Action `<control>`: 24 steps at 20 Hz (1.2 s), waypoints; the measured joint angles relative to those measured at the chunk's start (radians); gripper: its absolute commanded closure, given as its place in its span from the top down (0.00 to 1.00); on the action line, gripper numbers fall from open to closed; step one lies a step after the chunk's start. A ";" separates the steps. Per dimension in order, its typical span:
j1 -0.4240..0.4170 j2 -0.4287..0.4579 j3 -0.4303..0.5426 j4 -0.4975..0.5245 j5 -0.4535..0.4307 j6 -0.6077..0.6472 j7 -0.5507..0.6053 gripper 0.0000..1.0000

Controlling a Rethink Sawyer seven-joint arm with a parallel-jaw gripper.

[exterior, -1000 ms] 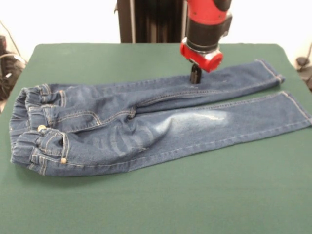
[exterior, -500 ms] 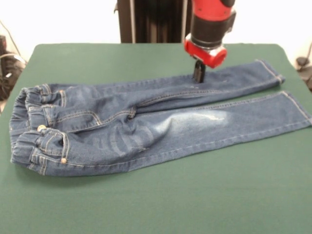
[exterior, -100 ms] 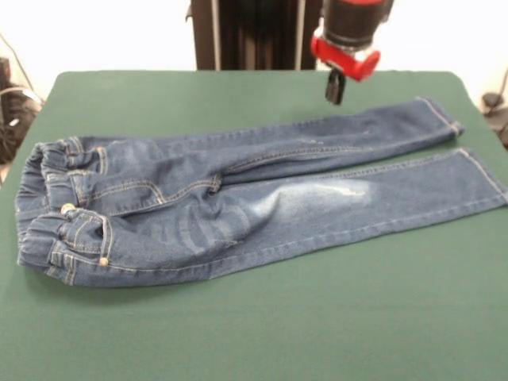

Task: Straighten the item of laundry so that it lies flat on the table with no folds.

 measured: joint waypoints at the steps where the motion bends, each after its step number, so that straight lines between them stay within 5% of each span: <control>1: -0.001 -0.008 -0.003 0.013 0.000 -0.002 0.000 0.00; 11: -0.001 -0.029 -0.041 0.034 0.000 -0.001 0.000 0.00; 24: 0.060 -0.043 -0.078 -0.096 -0.001 0.119 0.000 0.00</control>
